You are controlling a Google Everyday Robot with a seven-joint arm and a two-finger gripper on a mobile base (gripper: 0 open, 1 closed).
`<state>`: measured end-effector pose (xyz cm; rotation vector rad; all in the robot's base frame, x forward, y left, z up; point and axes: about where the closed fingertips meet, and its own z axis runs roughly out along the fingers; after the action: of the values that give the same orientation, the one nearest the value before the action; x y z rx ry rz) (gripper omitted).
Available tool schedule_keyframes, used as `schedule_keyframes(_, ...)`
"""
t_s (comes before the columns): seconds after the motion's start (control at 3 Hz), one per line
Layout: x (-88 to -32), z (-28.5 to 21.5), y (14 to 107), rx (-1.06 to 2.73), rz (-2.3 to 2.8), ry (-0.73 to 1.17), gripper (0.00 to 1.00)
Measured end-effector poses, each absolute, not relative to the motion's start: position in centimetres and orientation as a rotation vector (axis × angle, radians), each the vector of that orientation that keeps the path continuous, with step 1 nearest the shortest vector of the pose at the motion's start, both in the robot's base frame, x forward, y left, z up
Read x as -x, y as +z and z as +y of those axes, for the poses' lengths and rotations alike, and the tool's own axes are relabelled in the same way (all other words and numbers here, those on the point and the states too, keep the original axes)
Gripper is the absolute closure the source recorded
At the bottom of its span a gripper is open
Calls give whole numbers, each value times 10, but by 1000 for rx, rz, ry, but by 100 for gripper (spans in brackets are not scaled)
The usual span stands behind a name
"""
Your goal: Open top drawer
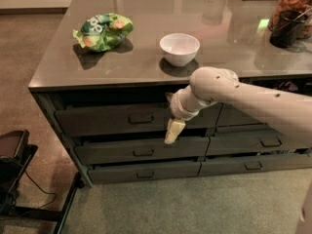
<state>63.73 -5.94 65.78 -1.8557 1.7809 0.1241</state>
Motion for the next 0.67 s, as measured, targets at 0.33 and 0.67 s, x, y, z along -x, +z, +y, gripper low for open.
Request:
schedule_keyframes(0.33,-651,-58,643,1871,1802,130,0)
schedule_keyframes(0.67,-658,-59,630,1886,1824,140,0)
